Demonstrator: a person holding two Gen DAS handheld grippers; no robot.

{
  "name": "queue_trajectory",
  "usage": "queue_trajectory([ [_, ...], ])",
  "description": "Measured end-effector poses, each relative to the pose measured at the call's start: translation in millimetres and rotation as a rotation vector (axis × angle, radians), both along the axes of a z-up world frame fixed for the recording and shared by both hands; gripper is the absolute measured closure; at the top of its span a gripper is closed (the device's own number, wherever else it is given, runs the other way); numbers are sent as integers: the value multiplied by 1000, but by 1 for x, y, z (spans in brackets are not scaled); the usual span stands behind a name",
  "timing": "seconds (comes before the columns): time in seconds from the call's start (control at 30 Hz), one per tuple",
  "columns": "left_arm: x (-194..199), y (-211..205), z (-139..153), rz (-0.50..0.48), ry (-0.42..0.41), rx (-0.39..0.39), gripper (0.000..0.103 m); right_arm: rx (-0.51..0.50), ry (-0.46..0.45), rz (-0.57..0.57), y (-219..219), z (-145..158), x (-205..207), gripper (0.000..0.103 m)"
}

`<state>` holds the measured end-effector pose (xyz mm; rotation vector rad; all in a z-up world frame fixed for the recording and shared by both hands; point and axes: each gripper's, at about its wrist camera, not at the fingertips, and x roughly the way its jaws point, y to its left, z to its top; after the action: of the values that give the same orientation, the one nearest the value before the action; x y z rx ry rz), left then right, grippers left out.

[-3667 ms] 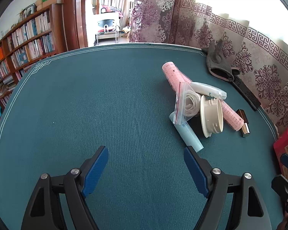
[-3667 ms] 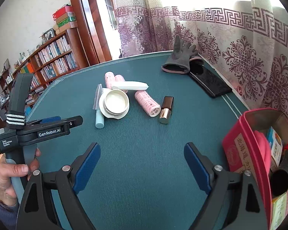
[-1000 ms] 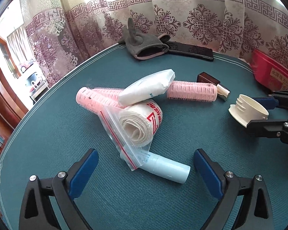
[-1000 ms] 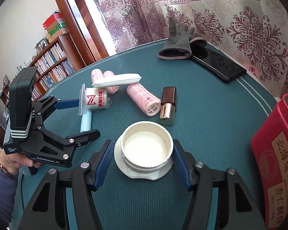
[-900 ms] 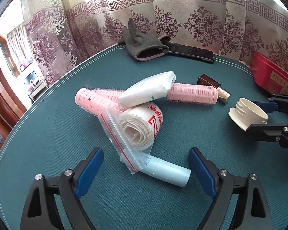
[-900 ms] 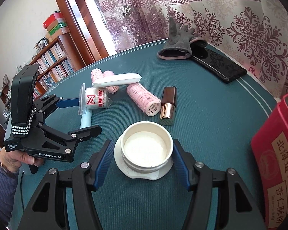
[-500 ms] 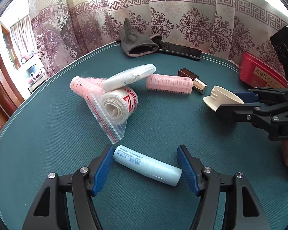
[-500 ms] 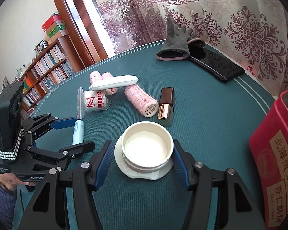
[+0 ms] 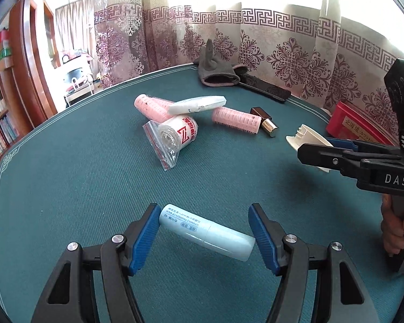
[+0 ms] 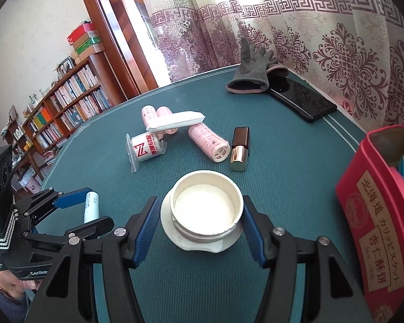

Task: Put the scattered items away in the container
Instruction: 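Release the white cup into the red tin with the right tool while the left tool carries the blue tube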

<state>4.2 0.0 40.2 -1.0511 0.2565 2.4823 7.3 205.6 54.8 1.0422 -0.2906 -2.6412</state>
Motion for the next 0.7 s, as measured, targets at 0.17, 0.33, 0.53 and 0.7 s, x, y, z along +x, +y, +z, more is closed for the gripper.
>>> queue_trajectory([
  [0.17,14,7,11,0,12,38,34,5,37,-18,9,16,22,39],
  [0.33,26,20,21,-21,25,59,34,16,82,-53,25,35,45,39],
  [0.53,37,42,31,-63,38,72,34,30,137,-156,65,58,71,39],
  [0.7,43,58,35,-87,38,74,34,59,150,-280,112,71,78,39],
])
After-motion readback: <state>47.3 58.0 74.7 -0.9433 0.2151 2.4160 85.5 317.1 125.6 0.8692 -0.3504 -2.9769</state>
